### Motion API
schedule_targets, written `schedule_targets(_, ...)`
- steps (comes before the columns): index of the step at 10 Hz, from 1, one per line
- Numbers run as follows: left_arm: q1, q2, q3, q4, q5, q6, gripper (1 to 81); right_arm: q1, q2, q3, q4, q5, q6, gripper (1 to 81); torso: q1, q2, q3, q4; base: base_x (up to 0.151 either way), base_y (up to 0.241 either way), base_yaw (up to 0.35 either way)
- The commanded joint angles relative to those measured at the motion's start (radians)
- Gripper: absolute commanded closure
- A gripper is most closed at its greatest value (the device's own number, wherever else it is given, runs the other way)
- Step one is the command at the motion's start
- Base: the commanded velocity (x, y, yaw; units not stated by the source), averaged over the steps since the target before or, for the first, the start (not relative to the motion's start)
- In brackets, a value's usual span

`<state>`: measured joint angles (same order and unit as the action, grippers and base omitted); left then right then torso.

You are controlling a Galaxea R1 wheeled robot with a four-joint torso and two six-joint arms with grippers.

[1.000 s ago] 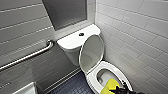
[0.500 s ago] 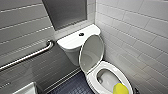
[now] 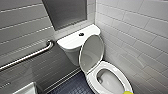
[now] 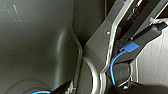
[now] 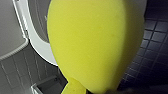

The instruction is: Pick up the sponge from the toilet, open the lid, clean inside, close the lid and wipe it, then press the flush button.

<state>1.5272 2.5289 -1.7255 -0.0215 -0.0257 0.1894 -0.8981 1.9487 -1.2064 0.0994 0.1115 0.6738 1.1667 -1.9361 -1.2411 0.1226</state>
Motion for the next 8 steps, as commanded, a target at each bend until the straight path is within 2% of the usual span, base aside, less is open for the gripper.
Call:
schedule_targets(1,0.012,-0.016,0.031,0.011,0.087,0.010,1.0,0.089,-0.074,0.101,-0.024,-0.030,0.000,81.1,0.000,0.000,0.000,0.000,0.000,0.000,0.000)
schedule_targets(3,0.014,0.004,0.009,0.011,0.089,0.010,1.0,0.171,-0.072,0.130,-0.027,-0.052,0.000,81.1,0.000,0.000,0.000,0.000,0.000,0.000,0.000)
schedule_targets(5,0.015,0.033,-0.025,0.011,0.092,0.009,1.0,0.296,-0.035,0.124,-0.009,-0.139,0.001,81.1,0.000,0.000,0.000,0.000,0.000,0.000,0.000)
schedule_targets(7,0.015,0.053,-0.048,0.009,0.095,0.009,1.0,0.398,0.054,0.056,0.005,-0.217,0.007,81.1,0.000,-0.001,0.000,0.000,0.000,0.000,0.000)
schedule_targets(8,0.015,0.058,-0.052,0.009,0.096,0.009,1.0,0.423,0.142,-0.017,0.011,-0.251,0.007,81.1,-0.001,-0.002,0.001,-0.001,0.000,0.000,0.000)
